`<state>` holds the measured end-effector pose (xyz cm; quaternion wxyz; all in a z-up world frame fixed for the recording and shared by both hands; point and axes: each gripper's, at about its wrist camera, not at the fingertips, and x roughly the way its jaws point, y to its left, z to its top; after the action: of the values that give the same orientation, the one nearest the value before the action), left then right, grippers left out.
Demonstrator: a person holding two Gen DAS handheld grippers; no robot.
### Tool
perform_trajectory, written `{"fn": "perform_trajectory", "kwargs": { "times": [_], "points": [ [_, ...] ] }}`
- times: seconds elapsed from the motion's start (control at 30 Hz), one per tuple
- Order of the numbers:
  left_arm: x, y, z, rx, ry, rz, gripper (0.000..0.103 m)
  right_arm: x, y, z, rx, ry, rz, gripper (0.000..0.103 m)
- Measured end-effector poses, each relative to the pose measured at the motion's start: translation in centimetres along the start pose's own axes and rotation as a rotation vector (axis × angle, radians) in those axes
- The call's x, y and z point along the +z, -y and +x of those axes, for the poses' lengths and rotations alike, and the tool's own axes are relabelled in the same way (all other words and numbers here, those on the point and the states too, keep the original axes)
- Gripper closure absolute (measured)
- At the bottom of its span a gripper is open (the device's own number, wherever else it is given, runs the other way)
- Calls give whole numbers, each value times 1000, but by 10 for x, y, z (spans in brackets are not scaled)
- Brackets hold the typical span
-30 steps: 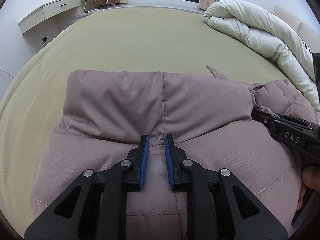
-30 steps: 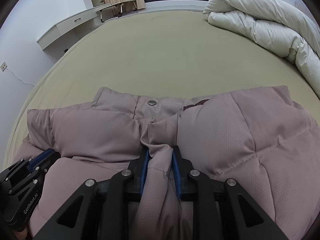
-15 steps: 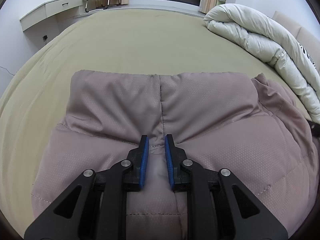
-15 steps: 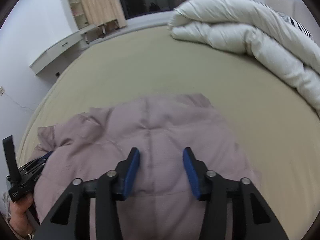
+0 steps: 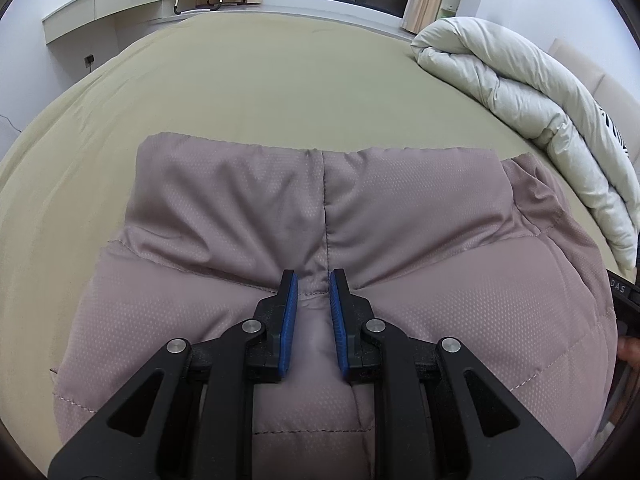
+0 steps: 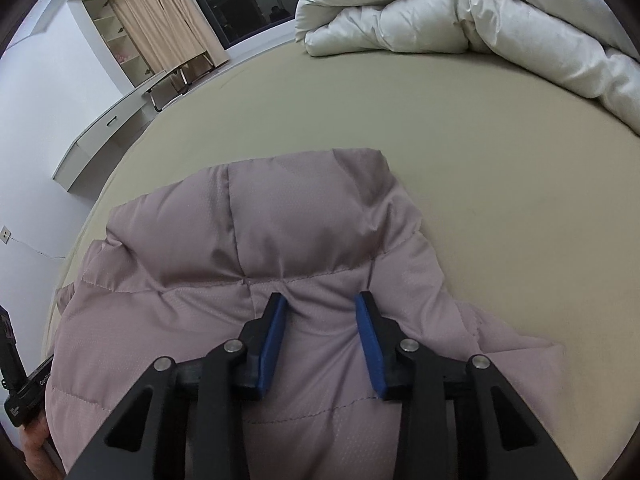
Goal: Fold large clothes
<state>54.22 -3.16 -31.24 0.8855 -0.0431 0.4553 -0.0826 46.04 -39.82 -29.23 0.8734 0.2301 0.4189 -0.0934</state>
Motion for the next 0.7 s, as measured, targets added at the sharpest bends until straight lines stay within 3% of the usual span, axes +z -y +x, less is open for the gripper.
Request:
{"fn": "perform_trajectory", "kwargs": {
  "times": [0.13,0.27,0.33,0.4,0.47,0.57,0.63,0.7],
  "points": [
    [0,-4,-1,-6,-1,-4,87,-1,2,1,6,-4,17,66],
    [1,-6,-4,-7,-4,1,87,10,-22,-17,-71,-30,-31,61],
    [1,-5,-6,0,-3,8,87,18,-47,-42,17,52,-83,59],
    [1,-4,-8,6,0,12,87,28,-75,-48,-18,94,-181,58],
    [1,-4,-8,0,1,9,87,38,-91,-29,-50,36,-217,58],
    [2,-5,-6,-5,-4,7,87,35,-87,19,-200,-82,-283,57],
    [2,-7,-6,-18,-4,-3,87,38,-62,31,-181,-96,-195,45],
    [2,-11,-6,-39,-6,-19,87,44,-33,35,-139,-110,-75,40]
  ]
}}
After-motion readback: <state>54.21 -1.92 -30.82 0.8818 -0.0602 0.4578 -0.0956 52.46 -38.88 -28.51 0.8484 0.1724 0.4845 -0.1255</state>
